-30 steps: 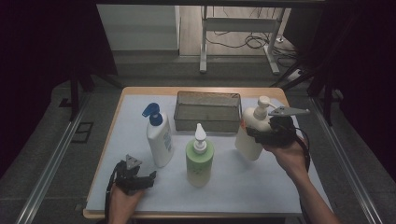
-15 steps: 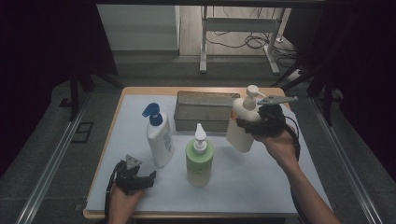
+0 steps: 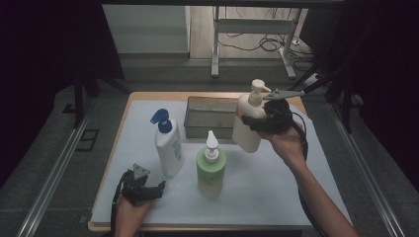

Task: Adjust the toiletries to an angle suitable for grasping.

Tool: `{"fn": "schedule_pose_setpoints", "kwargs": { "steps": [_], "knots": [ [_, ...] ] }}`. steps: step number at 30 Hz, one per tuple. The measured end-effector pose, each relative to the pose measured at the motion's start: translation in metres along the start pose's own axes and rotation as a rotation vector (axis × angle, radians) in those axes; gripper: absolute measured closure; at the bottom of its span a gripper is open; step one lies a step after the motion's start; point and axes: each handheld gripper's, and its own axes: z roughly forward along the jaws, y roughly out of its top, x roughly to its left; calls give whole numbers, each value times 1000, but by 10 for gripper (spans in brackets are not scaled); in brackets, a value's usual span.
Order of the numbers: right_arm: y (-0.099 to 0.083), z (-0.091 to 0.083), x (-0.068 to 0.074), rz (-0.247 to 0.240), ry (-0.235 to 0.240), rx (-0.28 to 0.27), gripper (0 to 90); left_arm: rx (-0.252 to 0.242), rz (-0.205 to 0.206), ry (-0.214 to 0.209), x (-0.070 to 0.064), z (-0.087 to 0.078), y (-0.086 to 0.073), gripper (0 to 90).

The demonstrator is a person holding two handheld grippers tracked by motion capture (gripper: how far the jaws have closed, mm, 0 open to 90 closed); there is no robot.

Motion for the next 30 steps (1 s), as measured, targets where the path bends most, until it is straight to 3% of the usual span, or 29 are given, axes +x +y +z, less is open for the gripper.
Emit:
{"fn": "schedule_pose_setpoints", "kwargs": {
  "steps": [30],
  "knots": [
    [39,61,8,15,-27,-12,368,-2,0,0,0,0,0,123]
  ]
}}
